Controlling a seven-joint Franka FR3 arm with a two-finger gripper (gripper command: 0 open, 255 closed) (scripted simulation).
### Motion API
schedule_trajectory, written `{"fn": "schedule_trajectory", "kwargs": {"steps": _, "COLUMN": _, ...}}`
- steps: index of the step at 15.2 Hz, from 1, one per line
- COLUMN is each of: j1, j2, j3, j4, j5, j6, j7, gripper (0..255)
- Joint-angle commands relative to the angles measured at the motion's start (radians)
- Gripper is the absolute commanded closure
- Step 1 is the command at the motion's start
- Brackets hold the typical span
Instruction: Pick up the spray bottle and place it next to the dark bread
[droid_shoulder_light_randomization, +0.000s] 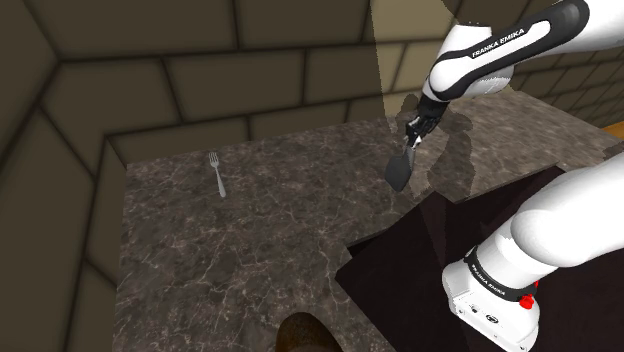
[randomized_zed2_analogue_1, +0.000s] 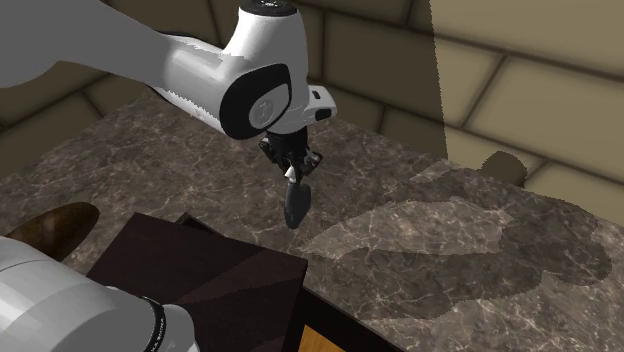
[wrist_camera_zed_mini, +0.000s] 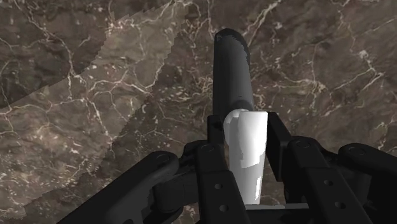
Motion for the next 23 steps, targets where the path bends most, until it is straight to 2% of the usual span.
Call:
{"fn": "schedule_trajectory", "kwargs": {"steps": 1, "j1": -0.001, "j2": -0.017, "j3": 0.004, "j4": 0.008, "j5": -0.002, "j6": -0.025, "j7": 0.003, "gripper": 255}}
{"fn": "schedule_trajectory", "kwargs": {"steps": 23, "j1": -0.007, "j2": -0.185, "j3": 0.049, "j4": 0.187, "j5": -0.005, "j6": -0.370, "j7": 0.018, "gripper": 255}}
